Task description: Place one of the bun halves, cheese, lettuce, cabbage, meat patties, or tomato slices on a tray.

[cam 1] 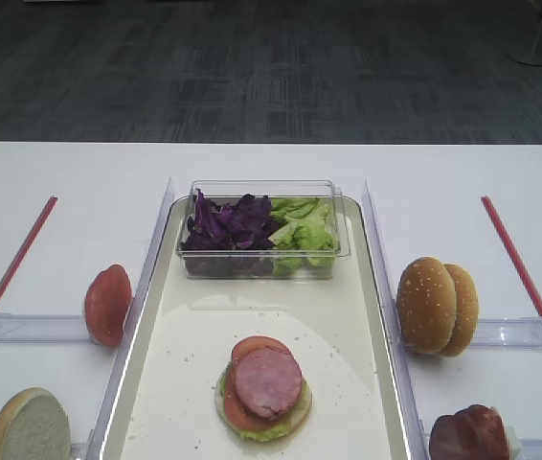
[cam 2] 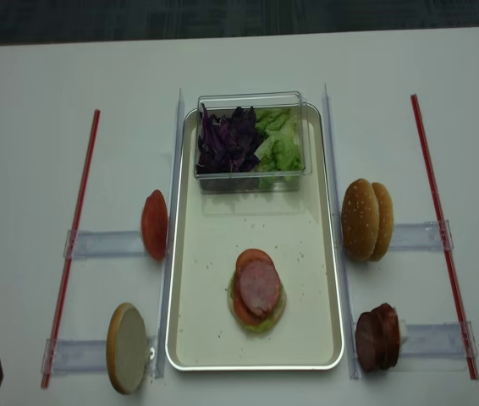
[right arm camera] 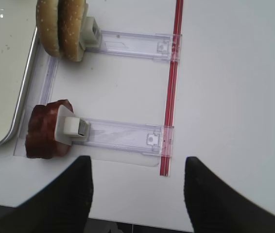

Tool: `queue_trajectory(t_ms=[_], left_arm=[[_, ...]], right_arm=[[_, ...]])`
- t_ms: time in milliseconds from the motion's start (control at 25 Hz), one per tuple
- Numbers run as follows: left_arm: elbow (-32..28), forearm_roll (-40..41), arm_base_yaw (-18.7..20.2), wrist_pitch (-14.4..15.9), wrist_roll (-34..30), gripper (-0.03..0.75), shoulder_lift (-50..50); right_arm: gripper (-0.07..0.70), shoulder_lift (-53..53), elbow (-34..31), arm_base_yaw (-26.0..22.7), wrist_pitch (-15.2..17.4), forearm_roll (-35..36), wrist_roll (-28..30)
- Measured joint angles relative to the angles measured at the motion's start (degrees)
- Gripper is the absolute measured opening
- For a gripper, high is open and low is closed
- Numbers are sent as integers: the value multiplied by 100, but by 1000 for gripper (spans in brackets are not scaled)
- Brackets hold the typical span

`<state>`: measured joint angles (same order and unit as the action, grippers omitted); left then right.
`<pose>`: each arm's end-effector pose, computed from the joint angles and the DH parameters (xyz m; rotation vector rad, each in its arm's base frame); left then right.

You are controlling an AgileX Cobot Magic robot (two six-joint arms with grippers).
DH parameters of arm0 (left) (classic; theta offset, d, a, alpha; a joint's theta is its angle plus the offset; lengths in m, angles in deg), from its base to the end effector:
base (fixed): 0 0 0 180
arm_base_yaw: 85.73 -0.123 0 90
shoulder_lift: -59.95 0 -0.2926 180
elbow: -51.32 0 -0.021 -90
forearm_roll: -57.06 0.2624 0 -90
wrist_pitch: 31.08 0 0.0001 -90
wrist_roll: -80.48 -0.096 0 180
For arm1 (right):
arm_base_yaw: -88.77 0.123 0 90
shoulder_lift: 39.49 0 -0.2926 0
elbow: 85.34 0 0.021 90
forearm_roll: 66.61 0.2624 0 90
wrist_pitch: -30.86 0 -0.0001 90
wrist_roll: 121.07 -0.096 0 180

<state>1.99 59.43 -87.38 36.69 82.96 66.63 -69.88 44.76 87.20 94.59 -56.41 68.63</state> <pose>-0.0052 0.0035 0.2677 -0.0830 2.1583 0.0420 0.0592 0.0136 0.2596 -0.1433 2.4925 0.1511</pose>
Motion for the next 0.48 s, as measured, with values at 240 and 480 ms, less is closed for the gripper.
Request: queue_trajectory(t_ms=[240, 480], left_arm=[[0, 0, 0, 0, 0, 491, 0], [0, 0, 0, 0, 0, 491, 0]], right_arm=[[445, 275, 0, 0, 11, 0, 0], [445, 763, 0, 0, 23, 0, 0]])
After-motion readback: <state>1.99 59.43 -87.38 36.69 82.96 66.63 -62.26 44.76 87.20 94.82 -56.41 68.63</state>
